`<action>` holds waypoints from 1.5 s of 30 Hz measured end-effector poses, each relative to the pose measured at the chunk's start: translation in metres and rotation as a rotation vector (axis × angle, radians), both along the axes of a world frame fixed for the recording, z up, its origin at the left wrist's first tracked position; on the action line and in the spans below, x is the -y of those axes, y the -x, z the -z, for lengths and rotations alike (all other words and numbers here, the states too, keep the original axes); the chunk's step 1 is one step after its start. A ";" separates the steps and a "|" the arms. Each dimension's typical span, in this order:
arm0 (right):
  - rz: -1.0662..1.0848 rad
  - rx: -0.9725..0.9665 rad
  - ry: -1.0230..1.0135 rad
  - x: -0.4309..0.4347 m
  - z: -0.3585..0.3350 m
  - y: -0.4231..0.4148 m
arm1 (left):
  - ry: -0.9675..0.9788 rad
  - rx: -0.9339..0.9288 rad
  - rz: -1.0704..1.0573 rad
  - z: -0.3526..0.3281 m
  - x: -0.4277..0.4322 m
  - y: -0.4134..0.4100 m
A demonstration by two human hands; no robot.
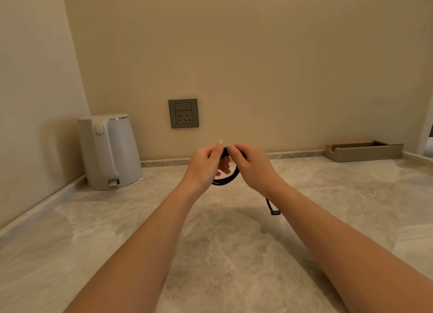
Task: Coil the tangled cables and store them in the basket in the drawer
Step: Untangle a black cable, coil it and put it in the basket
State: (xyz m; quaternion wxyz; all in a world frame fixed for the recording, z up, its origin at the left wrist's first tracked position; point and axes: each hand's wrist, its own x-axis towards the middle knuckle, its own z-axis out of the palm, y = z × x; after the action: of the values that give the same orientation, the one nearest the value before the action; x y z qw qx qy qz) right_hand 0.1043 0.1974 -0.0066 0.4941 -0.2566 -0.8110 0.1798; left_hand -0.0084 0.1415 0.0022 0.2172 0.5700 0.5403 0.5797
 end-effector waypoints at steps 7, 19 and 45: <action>-0.006 -0.169 0.133 0.008 0.004 0.007 | 0.067 -0.022 -0.063 0.002 0.002 0.010; 0.025 0.137 0.196 -0.002 -0.003 -0.008 | 0.017 -0.113 -0.212 0.005 -0.004 0.020; 0.012 0.788 -0.236 0.056 -0.004 0.019 | -0.113 -0.247 -0.674 0.010 -0.002 0.055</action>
State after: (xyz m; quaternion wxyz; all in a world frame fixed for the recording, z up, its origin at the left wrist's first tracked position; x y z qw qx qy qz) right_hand 0.0853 0.1410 -0.0029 0.1724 -0.2521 -0.9518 -0.0292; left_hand -0.0629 0.1436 -0.0082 -0.0848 0.4366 0.6869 0.5747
